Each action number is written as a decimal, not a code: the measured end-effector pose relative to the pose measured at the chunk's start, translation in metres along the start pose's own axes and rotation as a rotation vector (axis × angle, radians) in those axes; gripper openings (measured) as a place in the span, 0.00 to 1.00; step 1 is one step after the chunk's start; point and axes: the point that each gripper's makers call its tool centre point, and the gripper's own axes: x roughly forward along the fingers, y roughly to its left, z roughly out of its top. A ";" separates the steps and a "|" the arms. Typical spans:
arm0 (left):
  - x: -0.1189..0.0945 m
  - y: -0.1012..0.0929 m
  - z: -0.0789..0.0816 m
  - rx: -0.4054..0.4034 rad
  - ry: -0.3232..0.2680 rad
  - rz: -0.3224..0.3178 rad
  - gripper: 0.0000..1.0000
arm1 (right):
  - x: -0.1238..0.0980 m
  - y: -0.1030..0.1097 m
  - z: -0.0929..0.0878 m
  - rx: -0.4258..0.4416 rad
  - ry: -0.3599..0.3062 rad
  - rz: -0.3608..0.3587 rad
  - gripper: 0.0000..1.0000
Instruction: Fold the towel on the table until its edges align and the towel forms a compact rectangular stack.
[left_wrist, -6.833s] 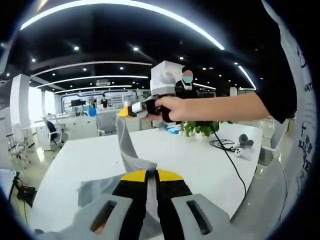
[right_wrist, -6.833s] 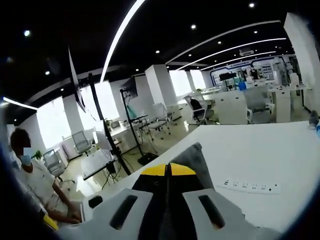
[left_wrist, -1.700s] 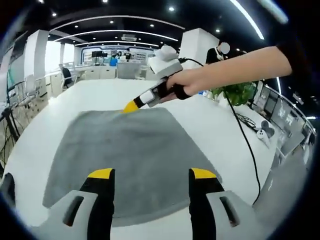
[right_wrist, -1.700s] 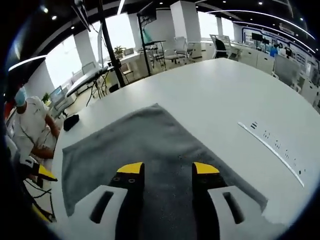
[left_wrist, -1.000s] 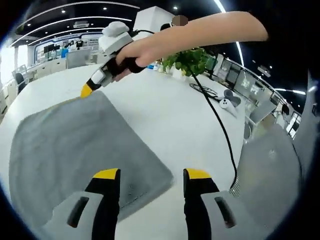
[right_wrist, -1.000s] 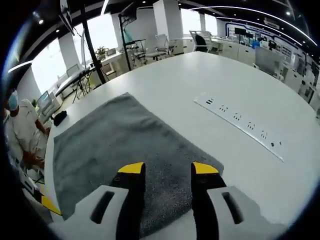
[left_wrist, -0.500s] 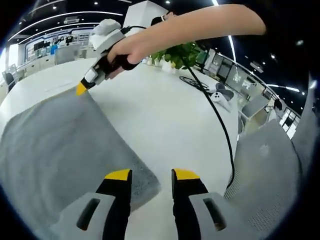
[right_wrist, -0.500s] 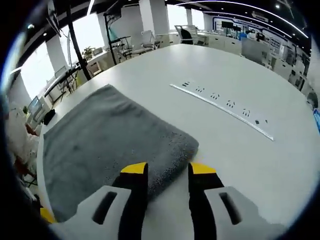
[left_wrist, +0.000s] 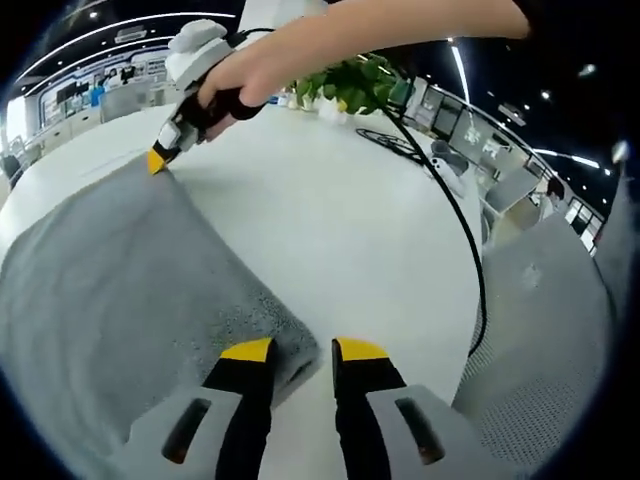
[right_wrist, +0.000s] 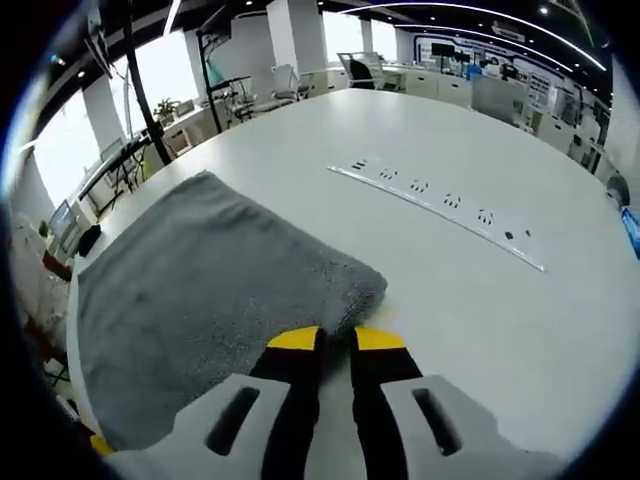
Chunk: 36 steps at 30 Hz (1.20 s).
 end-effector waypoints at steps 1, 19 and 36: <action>0.001 0.000 0.000 0.020 0.005 0.006 0.22 | 0.000 0.000 0.000 0.000 -0.001 0.001 0.06; 0.013 -0.004 0.010 0.142 0.032 0.030 0.04 | -0.009 -0.017 -0.003 -0.039 -0.001 -0.021 0.00; 0.063 -0.078 0.055 0.334 0.018 -0.160 0.04 | -0.064 -0.088 -0.050 0.026 0.024 -0.115 0.00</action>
